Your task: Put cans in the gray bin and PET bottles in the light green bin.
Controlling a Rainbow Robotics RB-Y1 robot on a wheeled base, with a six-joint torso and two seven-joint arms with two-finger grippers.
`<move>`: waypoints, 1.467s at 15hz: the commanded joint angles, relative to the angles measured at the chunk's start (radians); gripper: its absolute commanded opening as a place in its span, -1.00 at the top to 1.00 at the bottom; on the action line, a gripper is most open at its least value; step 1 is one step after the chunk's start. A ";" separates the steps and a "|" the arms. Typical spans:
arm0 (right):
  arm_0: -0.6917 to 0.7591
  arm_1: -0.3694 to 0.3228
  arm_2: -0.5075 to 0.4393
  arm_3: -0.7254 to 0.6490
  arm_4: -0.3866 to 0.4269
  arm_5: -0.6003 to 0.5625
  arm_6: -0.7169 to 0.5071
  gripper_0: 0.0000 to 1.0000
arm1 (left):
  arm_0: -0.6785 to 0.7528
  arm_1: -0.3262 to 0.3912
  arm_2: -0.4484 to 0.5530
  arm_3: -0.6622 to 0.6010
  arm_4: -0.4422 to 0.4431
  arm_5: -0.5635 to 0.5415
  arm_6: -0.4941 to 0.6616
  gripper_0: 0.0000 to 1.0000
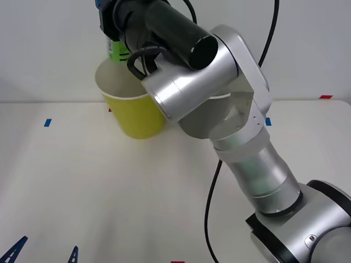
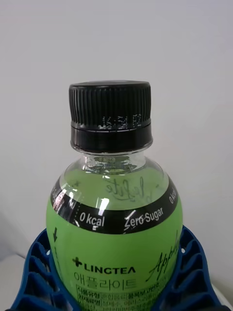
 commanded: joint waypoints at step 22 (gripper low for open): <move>-0.061 0.000 -0.007 0.245 0.100 -0.284 0.015 -1.00 | 0.000 0.000 0.000 0.000 0.000 0.000 0.000 -1.00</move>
